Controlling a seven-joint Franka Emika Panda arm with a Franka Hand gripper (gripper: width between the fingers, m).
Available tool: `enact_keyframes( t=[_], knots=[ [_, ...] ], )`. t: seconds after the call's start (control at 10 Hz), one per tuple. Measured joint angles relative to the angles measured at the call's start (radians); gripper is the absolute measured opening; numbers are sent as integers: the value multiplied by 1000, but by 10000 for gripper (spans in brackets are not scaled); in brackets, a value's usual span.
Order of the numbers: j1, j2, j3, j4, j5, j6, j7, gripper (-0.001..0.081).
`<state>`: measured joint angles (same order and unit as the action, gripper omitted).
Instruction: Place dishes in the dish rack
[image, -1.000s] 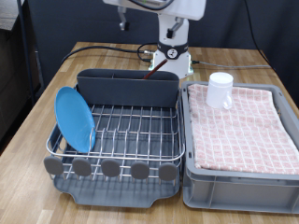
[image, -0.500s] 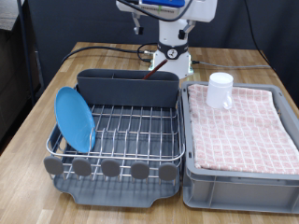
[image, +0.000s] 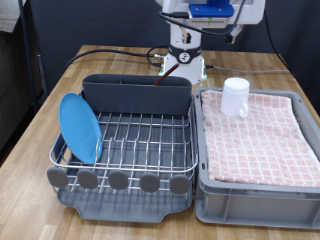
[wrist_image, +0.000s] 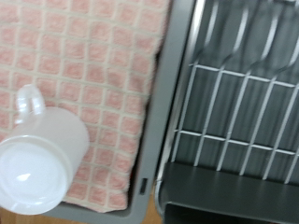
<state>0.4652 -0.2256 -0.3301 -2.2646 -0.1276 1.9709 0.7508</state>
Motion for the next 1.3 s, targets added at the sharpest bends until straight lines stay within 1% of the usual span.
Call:
enact_keyframes(
  t=[0.2,0.6,1.0,1.3],
  knots=[
    [4,-2,32,-14,24,-9,23,802],
    [7,-12,100,-18,27,-15,90,802],
    [8,-39,165,-17,18,-16,152,802],
    [8,-58,201,-16,-2,-15,161,802]
  ],
)
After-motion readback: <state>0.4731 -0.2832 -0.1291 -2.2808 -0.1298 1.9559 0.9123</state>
